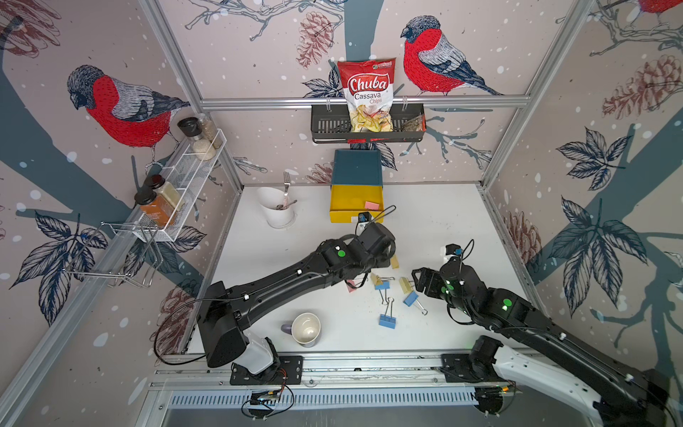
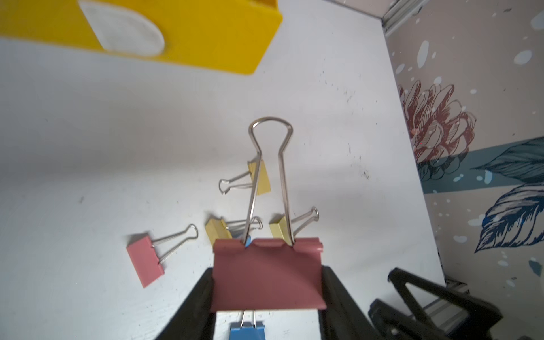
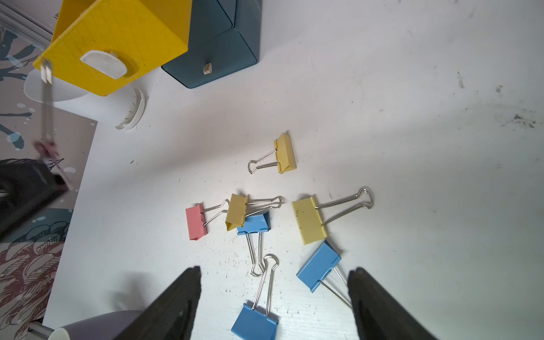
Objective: Put the binder clips in the drawer according to color
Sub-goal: Pick up the binder clip at the center of the board, then place the binder clip in the drawer.
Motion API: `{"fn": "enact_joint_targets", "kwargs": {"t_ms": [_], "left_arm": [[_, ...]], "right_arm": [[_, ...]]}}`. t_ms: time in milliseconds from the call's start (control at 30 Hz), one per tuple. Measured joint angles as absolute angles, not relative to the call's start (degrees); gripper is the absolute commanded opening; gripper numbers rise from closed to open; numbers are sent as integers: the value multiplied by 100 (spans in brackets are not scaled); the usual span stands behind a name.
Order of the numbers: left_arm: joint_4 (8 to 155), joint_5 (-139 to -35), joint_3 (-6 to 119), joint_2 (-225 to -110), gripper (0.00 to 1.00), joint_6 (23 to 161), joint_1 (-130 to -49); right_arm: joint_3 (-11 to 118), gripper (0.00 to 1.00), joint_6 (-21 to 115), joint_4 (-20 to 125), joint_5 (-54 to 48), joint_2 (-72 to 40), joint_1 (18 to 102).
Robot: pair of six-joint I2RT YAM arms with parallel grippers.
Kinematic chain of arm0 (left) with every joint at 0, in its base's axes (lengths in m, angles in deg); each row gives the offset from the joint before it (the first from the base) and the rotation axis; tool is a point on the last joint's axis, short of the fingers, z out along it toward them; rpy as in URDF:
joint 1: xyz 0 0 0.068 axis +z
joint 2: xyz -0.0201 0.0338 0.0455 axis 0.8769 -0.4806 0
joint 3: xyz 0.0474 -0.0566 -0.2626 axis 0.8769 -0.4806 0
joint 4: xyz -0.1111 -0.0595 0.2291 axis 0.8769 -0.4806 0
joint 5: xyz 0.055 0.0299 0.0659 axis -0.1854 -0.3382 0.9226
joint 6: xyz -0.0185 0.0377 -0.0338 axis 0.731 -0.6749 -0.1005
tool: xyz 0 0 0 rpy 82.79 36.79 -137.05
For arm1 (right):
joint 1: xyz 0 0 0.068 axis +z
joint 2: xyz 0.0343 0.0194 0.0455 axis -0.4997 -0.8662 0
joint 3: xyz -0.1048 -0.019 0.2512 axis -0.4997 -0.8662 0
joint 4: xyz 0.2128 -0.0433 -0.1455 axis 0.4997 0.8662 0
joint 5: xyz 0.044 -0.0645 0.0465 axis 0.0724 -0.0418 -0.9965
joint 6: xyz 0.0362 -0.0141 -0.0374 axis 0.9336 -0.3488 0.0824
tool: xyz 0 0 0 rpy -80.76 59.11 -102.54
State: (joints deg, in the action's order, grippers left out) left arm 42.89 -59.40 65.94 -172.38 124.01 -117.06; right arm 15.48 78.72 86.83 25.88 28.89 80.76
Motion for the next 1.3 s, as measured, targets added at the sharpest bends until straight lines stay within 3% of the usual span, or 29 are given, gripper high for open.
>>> {"fn": "enact_joint_targets", "kwargs": {"t_ms": [433,700,933,967,1067,1100,1300], "left_arm": [[3006,-6126,10050,-19402,39,10794,-10126],[2398,-6297,11149,-20265,41,10346,-9833],[1985,-6419,11237,-20482,44,10302,-9783],[1953,-6421,11239,-20488,45,10302,-9783],[1887,-6428,11256,-20506,69,10300,-9783],[1878,-6426,11270,-20506,72,10300,-9783],[1876,-6353,11331,-20329,75,10307,-9783]], "right_arm": [[1528,84,7922,8576,2643,2648,8343],[1528,84,7920,8576,2654,2594,8373],[1528,84,7916,8565,2652,2576,8382],[1528,84,7916,8565,2652,2574,8382],[1528,85,7916,8558,2652,2567,8382],[1528,85,7916,8556,2654,2559,8382],[1528,86,7907,8552,2652,2532,8382]]}}
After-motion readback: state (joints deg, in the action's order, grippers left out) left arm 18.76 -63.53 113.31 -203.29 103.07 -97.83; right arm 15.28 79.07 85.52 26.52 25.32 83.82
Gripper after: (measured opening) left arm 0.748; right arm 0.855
